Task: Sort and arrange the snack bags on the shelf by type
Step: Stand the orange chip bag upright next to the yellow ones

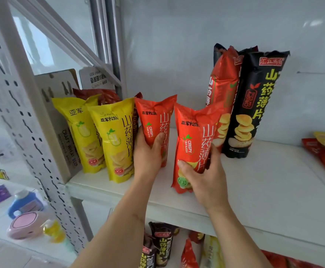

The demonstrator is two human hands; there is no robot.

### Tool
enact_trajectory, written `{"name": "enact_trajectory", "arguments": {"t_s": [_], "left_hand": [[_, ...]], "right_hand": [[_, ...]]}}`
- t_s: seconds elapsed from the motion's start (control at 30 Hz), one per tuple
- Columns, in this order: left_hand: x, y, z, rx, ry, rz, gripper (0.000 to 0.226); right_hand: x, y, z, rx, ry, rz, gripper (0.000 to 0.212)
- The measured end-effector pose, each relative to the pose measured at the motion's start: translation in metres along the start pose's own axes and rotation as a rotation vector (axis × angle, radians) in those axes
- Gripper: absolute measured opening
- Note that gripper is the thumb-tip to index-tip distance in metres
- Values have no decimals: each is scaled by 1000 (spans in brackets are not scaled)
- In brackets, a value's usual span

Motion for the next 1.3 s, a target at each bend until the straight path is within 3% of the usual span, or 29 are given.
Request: {"name": "enact_trajectory", "arguments": {"t_s": [0.23,0.4,0.5,0.7,0.9,1.3], "left_hand": [[-7,8,1,68,18,82,82],[-44,23,14,152,12,111,65],[-66,32,34,258,-80,91,50],[-82,25,65,461,-193,-235,22],[-82,26,77,720,-229,-616,29],[-93,17,70,593,-141,-818,23]], "right_hand": [[1,-3,-9,38,87,4,78],[2,-5,-14,62,98,10,67],[3,-4,-21,81,105,13,65],[0,-3,-51,82,103,18,81],[-2,4,-81,61,88,15,89],[-7,5,-71,-48,65,-15,91]]}}
Point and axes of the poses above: each hand's wrist, its own x-axis towards the middle knuckle, its own z-axis out of the back of the hand, y = z × x, the point moved 7 cm from there along x, towards the middle knuckle, and after that the axes turned 10 degrees about z, right-handed, at the moved point
